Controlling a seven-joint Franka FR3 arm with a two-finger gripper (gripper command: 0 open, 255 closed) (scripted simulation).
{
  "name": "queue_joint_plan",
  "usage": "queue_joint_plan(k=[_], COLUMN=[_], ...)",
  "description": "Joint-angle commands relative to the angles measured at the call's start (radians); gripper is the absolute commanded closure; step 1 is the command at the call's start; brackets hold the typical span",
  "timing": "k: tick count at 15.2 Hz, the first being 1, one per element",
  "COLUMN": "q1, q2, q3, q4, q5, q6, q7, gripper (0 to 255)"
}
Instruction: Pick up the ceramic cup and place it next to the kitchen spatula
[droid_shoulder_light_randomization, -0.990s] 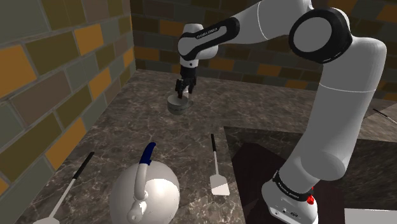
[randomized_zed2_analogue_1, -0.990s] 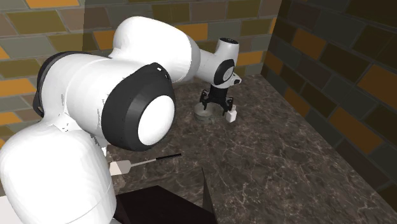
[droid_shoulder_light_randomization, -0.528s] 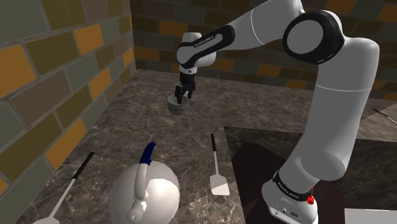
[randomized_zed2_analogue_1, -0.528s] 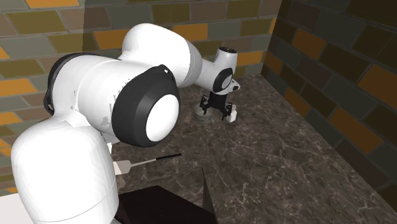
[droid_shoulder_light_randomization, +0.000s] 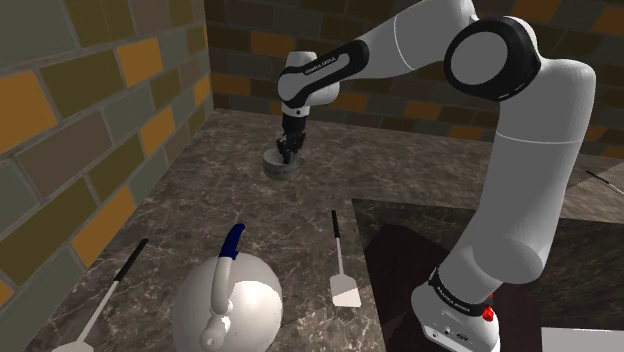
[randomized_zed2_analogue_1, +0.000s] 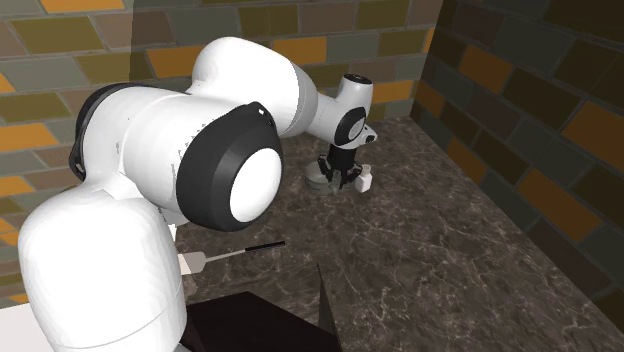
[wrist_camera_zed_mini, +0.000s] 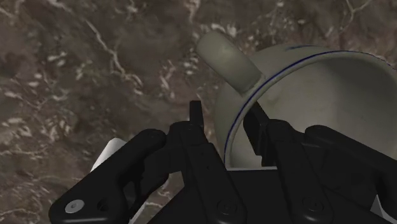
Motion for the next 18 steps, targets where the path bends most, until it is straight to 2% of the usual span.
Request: queue_joint_plan(k=[1, 8, 18], q1=[0.0, 0.0, 0.001], q2=[0.0, 0.0, -0.058], q3=[0.0, 0.0, -0.003], q4=[0.0, 0.0, 0.06], q5=[0.0, 0.0, -0.012], q6=[0.0, 0.0, -0.117], q7=[0.0, 0.0, 0.013], gripper=[255, 255, 255])
